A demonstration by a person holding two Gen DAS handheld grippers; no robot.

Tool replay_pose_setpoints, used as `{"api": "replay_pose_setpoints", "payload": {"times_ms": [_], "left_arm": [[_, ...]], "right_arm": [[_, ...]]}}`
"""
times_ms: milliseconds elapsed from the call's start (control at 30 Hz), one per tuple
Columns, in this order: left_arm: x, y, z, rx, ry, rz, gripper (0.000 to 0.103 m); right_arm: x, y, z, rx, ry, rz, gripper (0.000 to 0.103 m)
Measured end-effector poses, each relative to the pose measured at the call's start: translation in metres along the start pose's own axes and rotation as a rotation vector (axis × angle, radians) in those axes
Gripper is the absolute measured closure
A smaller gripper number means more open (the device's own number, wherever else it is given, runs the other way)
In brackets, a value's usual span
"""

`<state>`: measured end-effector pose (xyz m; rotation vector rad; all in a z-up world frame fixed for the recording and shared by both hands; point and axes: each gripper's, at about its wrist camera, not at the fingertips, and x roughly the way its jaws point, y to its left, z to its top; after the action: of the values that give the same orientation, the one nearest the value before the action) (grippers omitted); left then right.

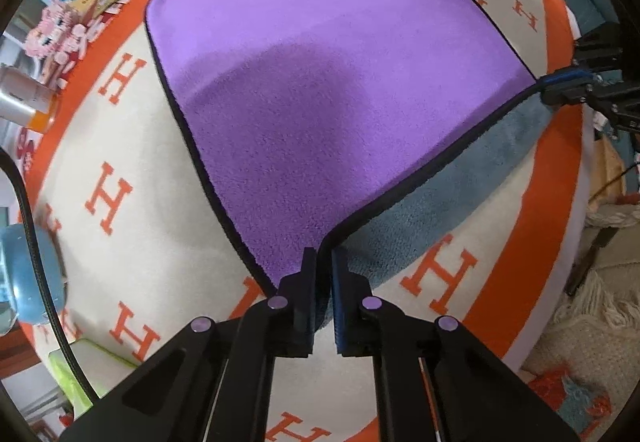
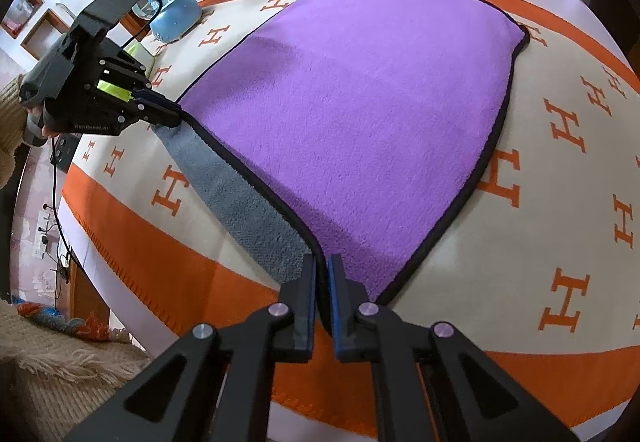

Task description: Fold towel

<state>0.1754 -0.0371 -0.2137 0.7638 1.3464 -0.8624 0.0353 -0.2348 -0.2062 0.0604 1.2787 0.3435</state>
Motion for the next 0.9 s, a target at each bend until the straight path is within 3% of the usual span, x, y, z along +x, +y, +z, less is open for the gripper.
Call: {"api": "replay_pose_setpoints", "payload": {"times_ms": [200,433,600,900], "left_arm": [[-0.015,-0.007,0.006,-0.012,-0.028,0.075,0.098],[-0.043,0.006,0.034,-0.086,-0.119,0.143,0.098],[-0.046,0.027,0.063,-0.159,-0.171,0.233,0.098],[-0.031,0.071,0.149,-0.335,-0.228,0.402,0.098]], "right_arm": [[-0.013,-0.002,0.004,0.015,-0.037,-0.017,0.098],[-0.027,-0.014,0.025,0.039,-0.091,-0.064,0.098],[-0.034,-0.035,0.059,0.087,-0.149,-0.134,0.098],[-0.030,-0.082,0.144,0.171,-0.239,-0.277,0.098]]}}
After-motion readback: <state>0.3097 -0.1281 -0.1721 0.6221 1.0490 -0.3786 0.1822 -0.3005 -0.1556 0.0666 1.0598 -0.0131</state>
